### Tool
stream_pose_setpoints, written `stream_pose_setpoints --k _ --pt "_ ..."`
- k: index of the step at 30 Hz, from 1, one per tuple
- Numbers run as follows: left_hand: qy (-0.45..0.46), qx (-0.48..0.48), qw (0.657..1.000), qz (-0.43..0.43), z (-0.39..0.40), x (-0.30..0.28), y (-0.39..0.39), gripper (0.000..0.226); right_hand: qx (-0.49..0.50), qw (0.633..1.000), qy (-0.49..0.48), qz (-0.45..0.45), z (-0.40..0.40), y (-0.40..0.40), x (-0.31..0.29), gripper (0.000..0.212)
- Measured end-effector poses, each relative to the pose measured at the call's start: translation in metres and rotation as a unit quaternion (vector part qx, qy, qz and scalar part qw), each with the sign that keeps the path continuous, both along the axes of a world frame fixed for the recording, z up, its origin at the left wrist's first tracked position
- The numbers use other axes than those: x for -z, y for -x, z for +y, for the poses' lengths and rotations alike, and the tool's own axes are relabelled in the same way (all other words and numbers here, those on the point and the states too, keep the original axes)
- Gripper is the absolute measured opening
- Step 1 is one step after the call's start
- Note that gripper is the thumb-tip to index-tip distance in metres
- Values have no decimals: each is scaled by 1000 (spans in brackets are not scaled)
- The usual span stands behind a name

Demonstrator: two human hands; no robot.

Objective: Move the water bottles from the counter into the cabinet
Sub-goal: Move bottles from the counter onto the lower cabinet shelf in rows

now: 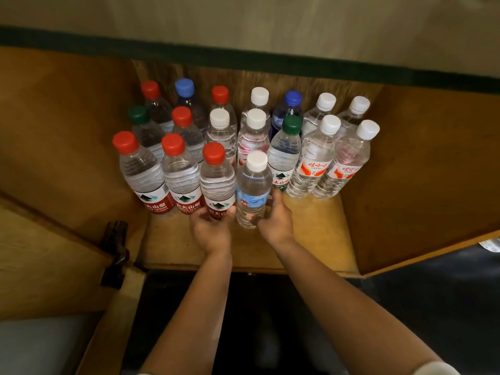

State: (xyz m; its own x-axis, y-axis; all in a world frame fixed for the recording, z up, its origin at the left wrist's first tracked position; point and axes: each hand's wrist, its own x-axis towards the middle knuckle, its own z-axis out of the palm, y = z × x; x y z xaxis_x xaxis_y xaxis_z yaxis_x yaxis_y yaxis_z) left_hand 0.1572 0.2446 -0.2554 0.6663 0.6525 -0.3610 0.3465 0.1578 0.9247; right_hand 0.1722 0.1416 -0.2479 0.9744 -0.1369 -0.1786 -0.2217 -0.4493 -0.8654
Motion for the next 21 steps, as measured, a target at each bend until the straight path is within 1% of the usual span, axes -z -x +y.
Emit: stream_pose_setpoints --k 2,4,7,12,21 --pt "30 -14 999 -2 -1 1 0 55 5 1000 -2 2 2 -4 1 59" --pt "40 -20 999 -5 1 2 -2 53 8 1000 -2 -3 4 -6 1 59" --pt "19 -18 1000 4 4 3 -5 50 7 1000 -5 -8 6 -10 0 58" --pt "25 -18 1000 -1 7 3 -12 50 19 1000 -15 -6 7 -16 -1 57" --pt "8 -16 1000 12 8 9 -13 49 16 999 -31 -9 6 -17 -2 59"
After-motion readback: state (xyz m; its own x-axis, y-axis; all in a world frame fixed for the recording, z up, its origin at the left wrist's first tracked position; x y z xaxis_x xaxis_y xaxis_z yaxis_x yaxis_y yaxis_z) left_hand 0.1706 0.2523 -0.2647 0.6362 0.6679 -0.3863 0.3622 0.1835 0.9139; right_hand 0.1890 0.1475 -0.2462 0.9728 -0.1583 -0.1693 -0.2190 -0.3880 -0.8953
